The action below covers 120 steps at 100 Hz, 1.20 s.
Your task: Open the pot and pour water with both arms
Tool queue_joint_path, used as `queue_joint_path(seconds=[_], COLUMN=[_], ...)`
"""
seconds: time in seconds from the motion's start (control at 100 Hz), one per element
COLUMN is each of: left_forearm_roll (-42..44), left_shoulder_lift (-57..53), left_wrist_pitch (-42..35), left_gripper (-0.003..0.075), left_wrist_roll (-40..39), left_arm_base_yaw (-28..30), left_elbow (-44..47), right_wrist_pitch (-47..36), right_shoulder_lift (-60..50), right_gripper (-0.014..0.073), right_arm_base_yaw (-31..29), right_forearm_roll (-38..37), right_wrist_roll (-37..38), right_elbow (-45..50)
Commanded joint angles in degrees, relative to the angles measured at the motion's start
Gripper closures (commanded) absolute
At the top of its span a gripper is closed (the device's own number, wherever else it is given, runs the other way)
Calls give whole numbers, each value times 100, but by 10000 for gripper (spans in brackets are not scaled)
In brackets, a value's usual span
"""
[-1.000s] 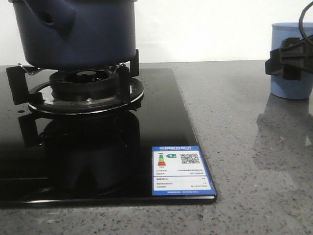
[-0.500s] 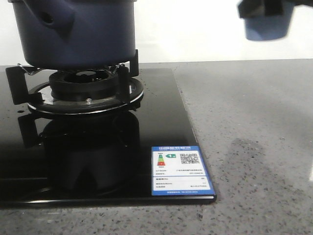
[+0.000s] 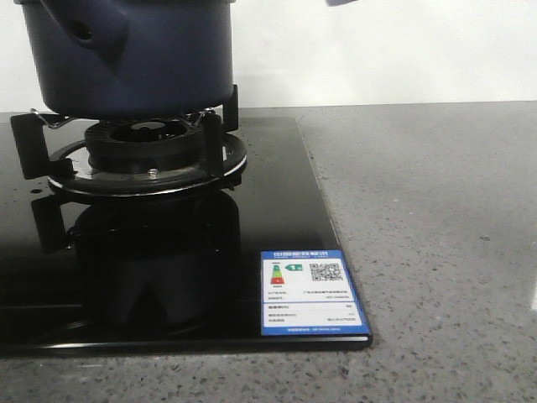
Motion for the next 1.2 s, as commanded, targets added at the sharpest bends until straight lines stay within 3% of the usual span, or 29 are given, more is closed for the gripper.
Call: queue_joint_path(seconds=[0.0, 0.31, 0.81, 1.19], left_forearm_roll=[-398, -398, -398, -407], left_shoulder_lift=[-174, -174, -174, -174], left_wrist_pitch=[-188, -191, -201, -201], left_gripper=[360, 360, 360, 360], left_wrist_roll=[-7, -7, -7, -7], left_arm_base_yaw=[23, 23, 23, 23], left_elbow=[-211, -211, -211, -211], right_wrist_pitch=[-15, 1319, 1282, 941], right_shoulder_lift=[30, 845, 1168, 1181], right_gripper=[201, 201, 202, 202], right_arm_base_yaw=[167, 827, 1220, 1220], right_forearm_roll=[-459, -1951, -4125, -4920], right_wrist_roll=[-51, -48, -99, -595], right_elbow=[-600, -1713, -1766, -1766])
